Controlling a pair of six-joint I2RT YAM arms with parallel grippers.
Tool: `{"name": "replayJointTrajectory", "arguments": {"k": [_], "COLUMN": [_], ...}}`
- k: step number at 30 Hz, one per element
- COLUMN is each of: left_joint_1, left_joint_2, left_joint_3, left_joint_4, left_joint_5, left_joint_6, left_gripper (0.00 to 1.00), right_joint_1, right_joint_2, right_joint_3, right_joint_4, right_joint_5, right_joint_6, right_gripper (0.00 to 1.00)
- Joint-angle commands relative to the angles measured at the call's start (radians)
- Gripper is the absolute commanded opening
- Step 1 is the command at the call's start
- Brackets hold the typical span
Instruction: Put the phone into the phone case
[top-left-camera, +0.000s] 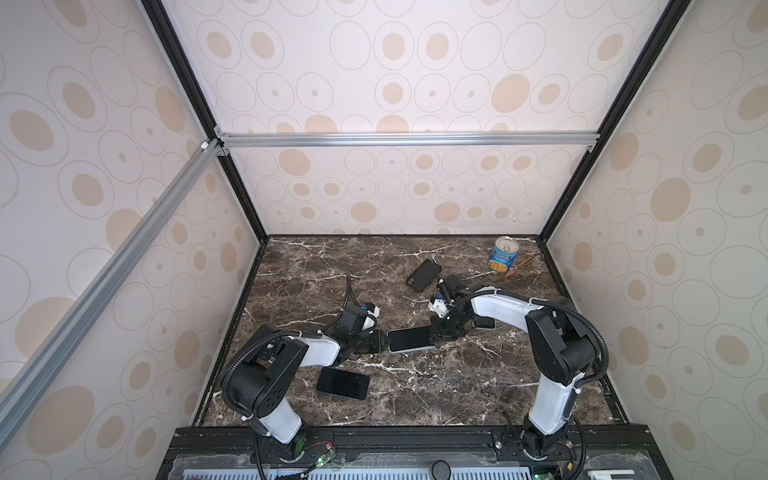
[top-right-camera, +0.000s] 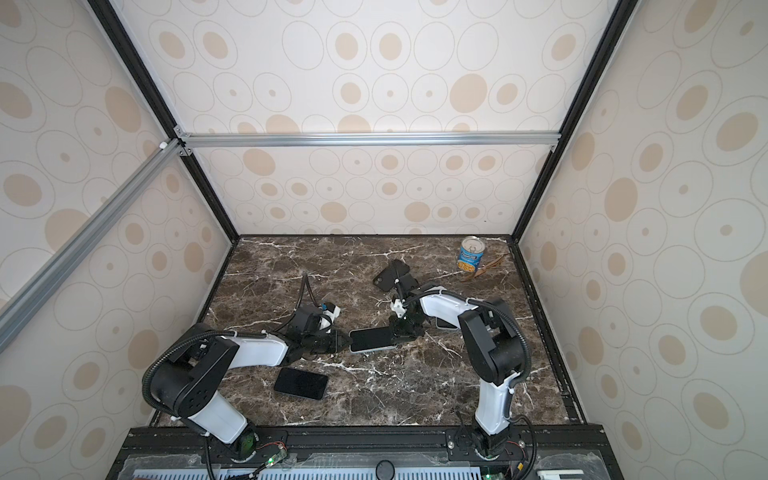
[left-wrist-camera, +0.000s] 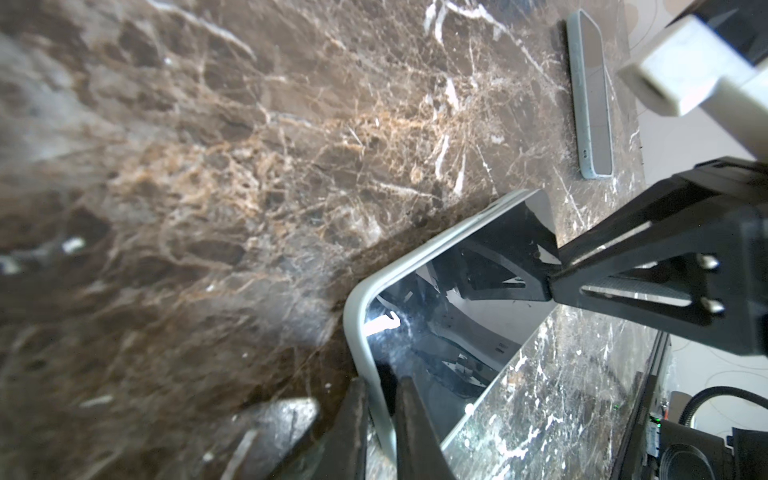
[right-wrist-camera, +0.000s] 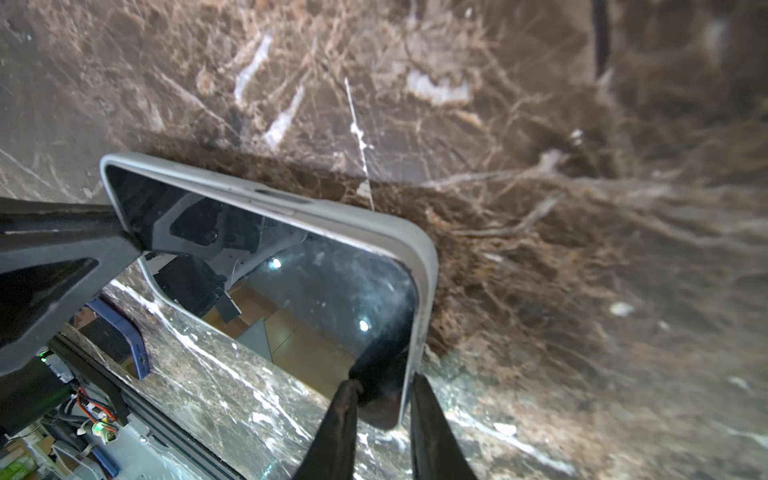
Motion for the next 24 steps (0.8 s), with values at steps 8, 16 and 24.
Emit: {"name": "replayJointTrajectory", "arguments": {"k": [8, 16, 24], "left_joint_1": [-0.033, -0.048, -0.051], "left_joint_2": [0.049, 0.058, 0.072], "left_joint_3": [-0.035, -0.021, -0.014], "left_joint_4": [-0.024, -0.042, -0.045], "left_joint_5": [0.022, 0.011, 0.008], "left_joint_6": [-0.037, -0.028, -0.026], "left_gripper": [0.15, 0.16, 0.16], "right_joint_1": [0.034, 0.057, 0.079], "right_joint_2": [0.059, 0.095, 0.125], "right_joint_3": [-0.058, -0.077, -0.09], "right_joint_4": [0.0, -0.024, -0.057], "right_joint_5": [-0.008, 0.055, 0.112], "right_joint_6": [-0.02, -0.036, -0.038], "right_gripper": [0.18, 0.17, 0.13]}}
